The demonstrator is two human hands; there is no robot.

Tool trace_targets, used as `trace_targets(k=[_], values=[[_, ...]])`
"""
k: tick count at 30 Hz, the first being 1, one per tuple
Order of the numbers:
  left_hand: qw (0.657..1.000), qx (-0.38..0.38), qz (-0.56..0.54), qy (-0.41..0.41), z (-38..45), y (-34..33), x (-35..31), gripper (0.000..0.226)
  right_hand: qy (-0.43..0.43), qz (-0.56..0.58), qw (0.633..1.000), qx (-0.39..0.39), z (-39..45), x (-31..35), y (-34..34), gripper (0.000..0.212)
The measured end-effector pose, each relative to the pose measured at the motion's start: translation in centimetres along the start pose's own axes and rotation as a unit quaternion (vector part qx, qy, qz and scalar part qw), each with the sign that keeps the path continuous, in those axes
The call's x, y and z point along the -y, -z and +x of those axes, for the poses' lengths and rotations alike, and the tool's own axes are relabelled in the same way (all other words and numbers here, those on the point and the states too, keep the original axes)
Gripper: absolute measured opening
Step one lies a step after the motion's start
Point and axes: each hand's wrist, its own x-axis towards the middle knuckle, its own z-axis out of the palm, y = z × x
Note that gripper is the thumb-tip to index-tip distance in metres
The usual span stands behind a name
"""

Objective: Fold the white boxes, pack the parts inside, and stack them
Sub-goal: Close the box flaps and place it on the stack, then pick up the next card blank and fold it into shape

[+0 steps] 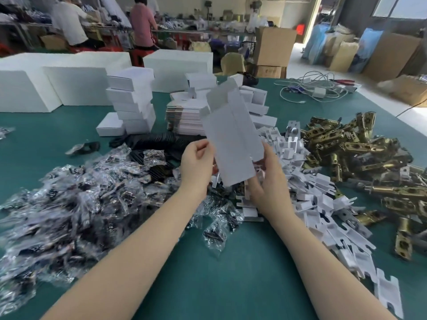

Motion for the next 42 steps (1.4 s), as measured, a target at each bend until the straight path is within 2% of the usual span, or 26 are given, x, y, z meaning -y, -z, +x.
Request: trace_targets(k=[2, 5, 10, 14, 15, 17, 19, 21, 23, 26, 30, 32, 35, 38, 40, 42], values=[[0.999, 0.019, 0.028, -0.024, -0.3, 0.4, 0.8, 0.013, 0.015, 0.002, 1.000, -0.012, -0.1, 0.1, -0.1, 0.042], [0.997, 0.052, 0.030, -0.043, -0.8, 0.7, 1.2, 0.022, 0.028, 0.002, 1.000, -0.014, -0.2, 0.2, -0.2, 0.044], [0.994, 0.044, 0.076, -0.062, -1.4, 0.6, 0.6, 0.039, 0.061, -0.030, 0.997, 0.029, -0.4, 0.0, 0.0, 0.051], [0.985, 0.141, 0.067, -0.079, -3.0, 0.1, -0.7, 0.027, 0.139, -0.099, 0.984, 0.058, -0.9, 1.4, -0.6, 0.051], [0.985, 0.154, 0.051, -0.064, -3.3, 0.0, -1.1, 0.024, 0.136, -0.103, 0.983, 0.063, -0.9, 1.8, -0.8, 0.051], [0.983, 0.178, -0.023, 0.026, -3.2, 0.0, -1.5, 0.022, 0.101, -0.087, 0.989, 0.063, -1.0, 2.4, -1.0, 0.053], [0.971, 0.207, -0.063, 0.102, -3.0, 0.2, -1.6, 0.028, 0.076, -0.088, 0.992, 0.057, -1.0, 2.5, -0.8, 0.057], [0.947, 0.242, -0.151, 0.147, -2.6, 0.5, -1.8, 0.035, 0.062, -0.091, 0.992, 0.057, -0.9, 2.4, -0.8, 0.061], [0.933, 0.259, -0.180, 0.174, -2.2, 0.7, -2.1, 0.049, 0.030, -0.061, 0.996, 0.053, -1.0, 2.2, -0.8, 0.063], [0.926, 0.297, -0.157, 0.176, -1.7, 1.0, -2.1, 0.073, -0.004, -0.037, 0.998, 0.056, -0.9, 1.9, -0.7, 0.075], [0.931, 0.281, -0.148, 0.180, -1.6, 0.7, -2.0, 0.049, -0.030, -0.052, 0.997, 0.056, -0.5, 1.4, -0.8, 0.084], [0.931, 0.265, -0.164, 0.191, -1.7, 0.5, -2.0, 0.046, -0.047, -0.055, 0.996, 0.056, -0.5, 1.3, -0.9, 0.088], [0.931, 0.296, -0.152, 0.150, -2.0, 0.6, -1.5, 0.043, -0.054, -0.066, 0.996, 0.034, -0.2, 0.8, -0.9, 0.078], [0.933, 0.330, -0.114, 0.091, -2.5, 0.7, -1.0, 0.061, -0.053, -0.069, 0.996, 0.020, -0.1, 0.6, -1.0, 0.070], [0.933, 0.333, -0.109, 0.079, -2.6, 0.6, -0.9, 0.067, -0.058, -0.076, 0.995, 0.014, -0.3, 0.6, -1.0, 0.068], [0.939, 0.315, -0.109, 0.079, -2.7, 0.4, -0.9, 0.061, -0.056, -0.093, 0.994, 0.007, -0.5, 0.8, -1.1, 0.064]])
